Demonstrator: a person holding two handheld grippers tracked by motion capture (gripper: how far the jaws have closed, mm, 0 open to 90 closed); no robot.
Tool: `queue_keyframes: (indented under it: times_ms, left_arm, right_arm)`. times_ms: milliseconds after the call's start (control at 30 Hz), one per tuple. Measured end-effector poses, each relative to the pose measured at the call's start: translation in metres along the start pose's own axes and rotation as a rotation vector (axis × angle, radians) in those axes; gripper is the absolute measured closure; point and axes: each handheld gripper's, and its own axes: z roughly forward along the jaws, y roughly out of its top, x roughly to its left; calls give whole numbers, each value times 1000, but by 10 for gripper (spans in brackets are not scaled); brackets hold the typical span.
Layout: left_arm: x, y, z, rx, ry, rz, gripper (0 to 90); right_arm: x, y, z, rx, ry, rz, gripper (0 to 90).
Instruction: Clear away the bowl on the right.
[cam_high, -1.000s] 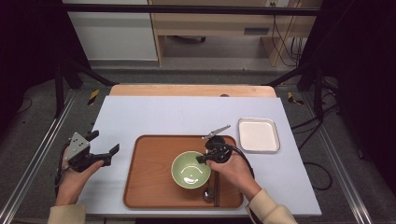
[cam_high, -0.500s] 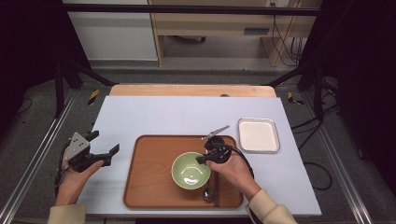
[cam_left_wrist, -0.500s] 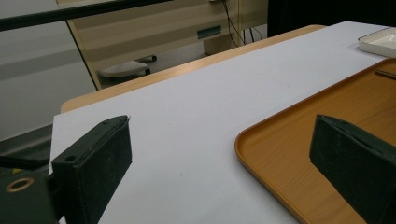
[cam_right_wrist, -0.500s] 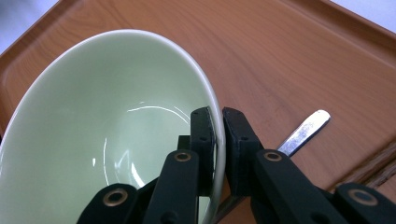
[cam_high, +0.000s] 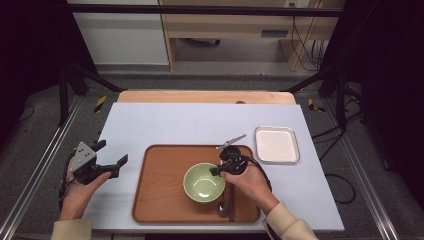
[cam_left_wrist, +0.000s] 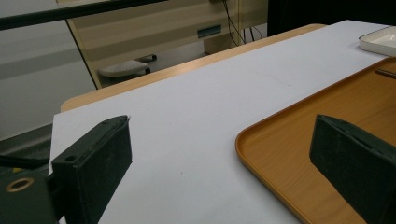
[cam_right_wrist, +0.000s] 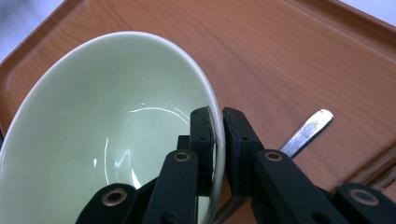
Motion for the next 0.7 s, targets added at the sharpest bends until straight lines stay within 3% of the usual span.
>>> queue_keyframes:
  times_ms: [167, 233, 433, 600, 700]
  left_arm:
    - [0, 0, 0, 1, 0, 0, 54]
    - [0, 0, 0, 1, 1, -1, 54]
    - [1, 0, 0, -1, 3, 0, 54]
    - [1, 0, -1, -4, 4, -3, 54]
    - [1, 0, -2, -6, 6, -3, 54]
  right_arm:
    - [-2, 0, 1, 5, 8, 7, 823]
    - [-1, 0, -2, -7, 15, -10, 779]
    - [5, 10, -25, -113, 1, -85, 594]
    - [4, 16, -43, -193, -7, -106, 422]
    - [0, 17, -51, -234, -35, -108, 308]
